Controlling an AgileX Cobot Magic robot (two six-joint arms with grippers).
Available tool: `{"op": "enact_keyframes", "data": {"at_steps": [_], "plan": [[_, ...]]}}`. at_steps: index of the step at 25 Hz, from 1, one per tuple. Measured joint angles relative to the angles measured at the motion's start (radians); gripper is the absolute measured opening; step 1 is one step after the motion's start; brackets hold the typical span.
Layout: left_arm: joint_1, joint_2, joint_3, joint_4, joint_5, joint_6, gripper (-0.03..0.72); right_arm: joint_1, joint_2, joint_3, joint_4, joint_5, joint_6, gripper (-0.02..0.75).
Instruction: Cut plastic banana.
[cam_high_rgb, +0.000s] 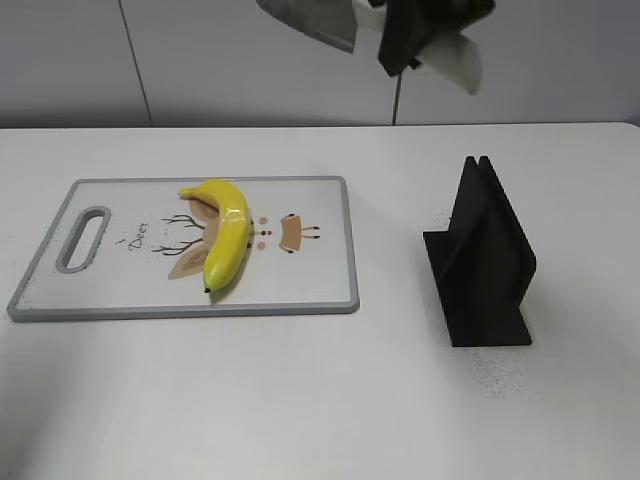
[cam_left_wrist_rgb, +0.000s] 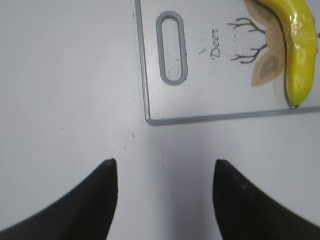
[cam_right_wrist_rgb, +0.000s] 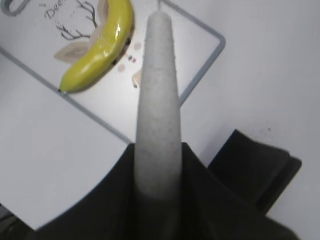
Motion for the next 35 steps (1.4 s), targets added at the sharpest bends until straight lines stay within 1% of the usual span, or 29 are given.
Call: {"op": "enact_keyframes", "data": {"at_steps": [4,7,14,20,23,29,35], "plan": [[0.000,-0.145,0.131,0.002,0.001,-0.001,0.591,0.000,-0.144,0.212,-0.030,-0.003,0.048,0.160],[0.000,-0.255,0.219,-0.006,0.002,-0.001,0.591,0.000,-0.243,0.348,-0.040,-0.033,0.083,0.160],[0.000,-0.525,0.387,-0.006,0.004,-0.002,0.589,0.000,-0.430,0.593,-0.040,-0.120,0.171,0.160],[0.000,-0.758,0.521,-0.007,0.005,-0.002,0.589,0.000,-0.552,0.739,-0.041,-0.160,0.222,0.160],[0.000,-0.867,0.585,-0.008,0.006,-0.002,0.589,0.000,-0.595,0.794,-0.059,-0.177,0.268,0.160],[0.000,-1.089,0.677,-0.015,0.007,-0.002,0.589,0.000,-0.666,0.891,-0.159,-0.216,0.411,0.160],[0.000,-1.305,0.752,-0.018,0.008,-0.002,0.589,0.000,-0.687,0.965,-0.216,-0.263,0.520,0.160]]}}
